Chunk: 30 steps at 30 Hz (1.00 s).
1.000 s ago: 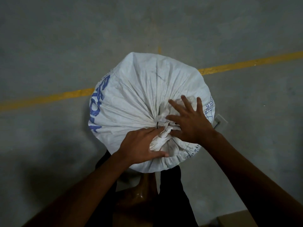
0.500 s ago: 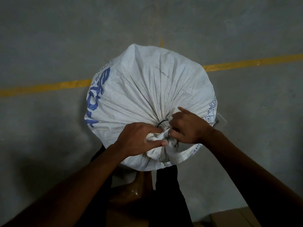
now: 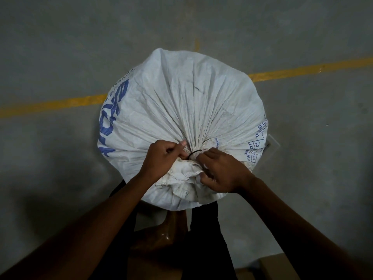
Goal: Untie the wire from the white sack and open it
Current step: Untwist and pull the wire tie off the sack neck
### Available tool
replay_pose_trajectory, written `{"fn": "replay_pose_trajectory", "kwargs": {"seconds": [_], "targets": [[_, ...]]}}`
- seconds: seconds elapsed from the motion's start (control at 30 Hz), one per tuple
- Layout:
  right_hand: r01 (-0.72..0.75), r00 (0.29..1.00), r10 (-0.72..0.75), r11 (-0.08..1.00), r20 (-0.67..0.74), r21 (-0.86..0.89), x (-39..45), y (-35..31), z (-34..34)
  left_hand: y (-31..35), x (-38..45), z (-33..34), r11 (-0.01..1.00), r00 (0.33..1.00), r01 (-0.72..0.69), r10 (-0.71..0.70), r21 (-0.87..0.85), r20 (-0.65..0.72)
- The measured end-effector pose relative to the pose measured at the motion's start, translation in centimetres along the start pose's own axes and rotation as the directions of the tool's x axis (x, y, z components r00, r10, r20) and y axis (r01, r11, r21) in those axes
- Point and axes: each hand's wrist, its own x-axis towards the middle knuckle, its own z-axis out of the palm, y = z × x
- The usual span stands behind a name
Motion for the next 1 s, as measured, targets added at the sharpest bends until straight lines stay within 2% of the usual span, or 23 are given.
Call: {"fn": "replay_pose_trajectory", "kwargs": {"seconds": [0.17, 0.3, 0.43, 0.6, 0.8, 0.9, 1.0], "targets": [[-0.029, 1.0, 0.029, 0.999, 0.006, 0.028, -0.6, 0.1, 0.6, -1.7, 0.6, 0.8, 0.991, 1.0, -0.009, 0.007, 0.131, 0.018], [-0.014, 1.0, 0.014, 0.998, 0.008, 0.064, -1.3, 0.5, 1.0, -2.3, 0.6, 1.7, 0.99, 0.997, -0.013, 0.003, 0.139, 0.071], [-0.008, 0.997, 0.014, 0.997, -0.075, 0.073, -1.6, 0.4, 1.6, -3.1, 0.4, 2.1, 0.991, 0.997, 0.016, -0.026, 0.137, 0.072], [-0.025, 0.984, 0.047, 0.992, -0.172, 0.127, -1.4, -0.3, 2.7, -3.5, -0.3, 3.2, 0.991, 0.991, 0.13, -0.129, -0.025, 0.041], [-0.031, 0.972, 0.065, 0.989, -0.226, 0.148, -1.6, -0.2, 3.0, -4.4, -0.7, 4.2, 0.965, 0.983, 0.181, -0.185, -0.189, -0.002], [-0.048, 0.965, 0.076, 0.992, -0.25, 0.117, -1.2, -0.3, 2.9, -4.2, -0.6, 4.0, 0.957, 0.984, 0.177, -0.179, -0.229, 0.009], [-0.126, 0.956, 0.135, 0.991, -0.261, 0.049, -0.7, -0.5, 2.9, -4.2, -0.8, 3.8, 0.925, 0.981, 0.187, -0.193, -0.331, 0.017]]}}
